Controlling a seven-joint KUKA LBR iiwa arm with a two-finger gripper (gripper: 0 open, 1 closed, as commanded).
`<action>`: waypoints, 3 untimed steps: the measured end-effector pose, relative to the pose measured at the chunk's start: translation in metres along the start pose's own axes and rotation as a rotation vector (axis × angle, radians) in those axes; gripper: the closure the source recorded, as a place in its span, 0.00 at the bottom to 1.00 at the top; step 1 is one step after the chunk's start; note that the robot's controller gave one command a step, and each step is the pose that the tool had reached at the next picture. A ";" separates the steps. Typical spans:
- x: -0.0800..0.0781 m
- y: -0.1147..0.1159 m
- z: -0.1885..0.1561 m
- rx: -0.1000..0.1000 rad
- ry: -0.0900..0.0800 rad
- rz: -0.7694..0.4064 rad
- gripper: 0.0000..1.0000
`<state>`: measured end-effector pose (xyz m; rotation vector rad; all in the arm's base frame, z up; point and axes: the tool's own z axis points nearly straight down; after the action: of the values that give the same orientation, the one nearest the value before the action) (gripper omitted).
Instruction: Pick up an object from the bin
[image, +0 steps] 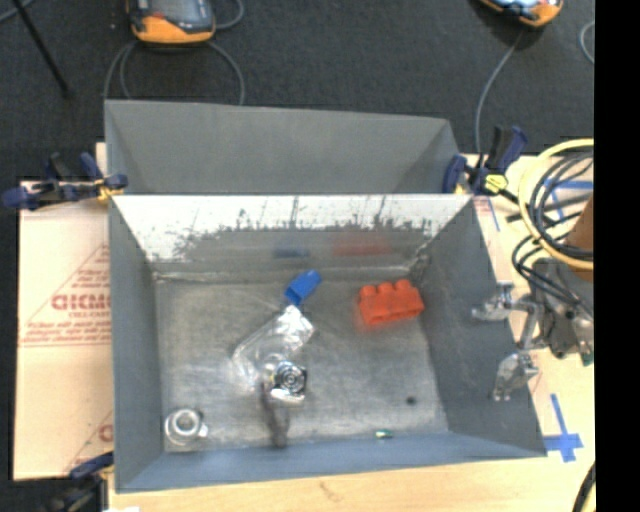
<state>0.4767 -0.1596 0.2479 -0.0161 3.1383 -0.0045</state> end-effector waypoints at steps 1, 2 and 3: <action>-0.110 0.042 0.128 -0.003 -0.001 -0.241 0.00; -0.159 0.099 0.152 -0.006 -0.005 -0.158 0.00; -0.169 0.146 0.157 -0.006 -0.006 -0.131 0.00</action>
Offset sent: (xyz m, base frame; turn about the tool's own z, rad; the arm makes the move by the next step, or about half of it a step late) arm 0.1084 0.0421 -0.1249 -0.2409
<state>0.6446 -0.0122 0.0907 -0.2209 3.1249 0.0041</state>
